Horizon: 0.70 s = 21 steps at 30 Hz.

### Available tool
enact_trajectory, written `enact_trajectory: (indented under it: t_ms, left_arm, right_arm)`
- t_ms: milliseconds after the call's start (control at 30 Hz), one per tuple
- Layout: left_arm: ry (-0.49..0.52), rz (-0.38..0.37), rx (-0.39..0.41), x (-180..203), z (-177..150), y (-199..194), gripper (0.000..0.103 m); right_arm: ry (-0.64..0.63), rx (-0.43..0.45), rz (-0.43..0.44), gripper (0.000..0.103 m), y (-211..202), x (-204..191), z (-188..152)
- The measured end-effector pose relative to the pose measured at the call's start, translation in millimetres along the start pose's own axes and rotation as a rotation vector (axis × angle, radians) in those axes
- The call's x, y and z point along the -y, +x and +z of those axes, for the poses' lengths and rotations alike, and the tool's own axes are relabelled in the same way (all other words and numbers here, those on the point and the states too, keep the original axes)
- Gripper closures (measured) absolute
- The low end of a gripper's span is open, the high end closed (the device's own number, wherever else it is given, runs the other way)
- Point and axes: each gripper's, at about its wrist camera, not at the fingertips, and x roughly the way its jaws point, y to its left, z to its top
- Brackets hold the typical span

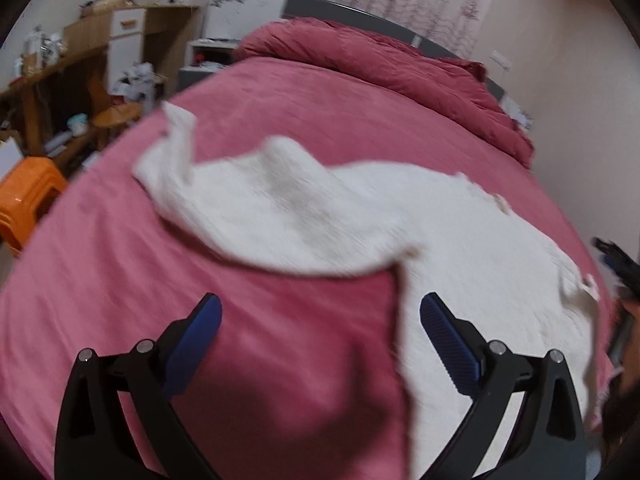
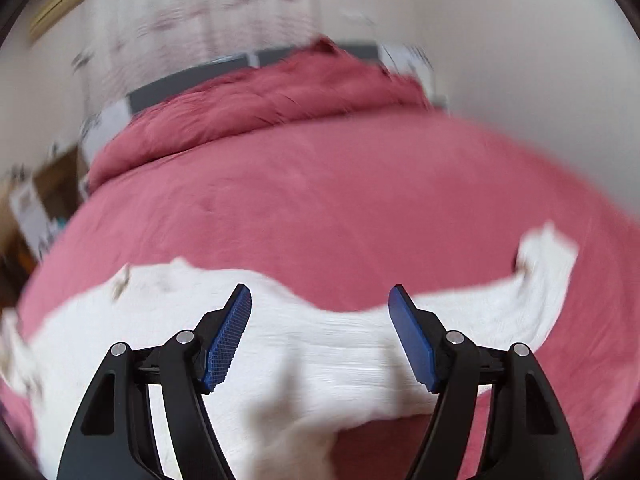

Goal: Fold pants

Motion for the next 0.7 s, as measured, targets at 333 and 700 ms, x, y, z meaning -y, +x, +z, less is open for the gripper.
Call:
enact_trajectory:
  t_ms: [333,700]
  left_arm:
    - [-0.15,0.217,0.11,-71.1,52.5,16.7,0.004]
    - [-0.063,0.396,-0.029,-91.3,120.8,103.7,0.016]
  right_arm:
    - [-0.079,-0.189,0.104,0.029,37.0,-53.7,-77.3]
    - [-0.021,-0.241,0.122,0.024,52.0,-42.2,-96.4]
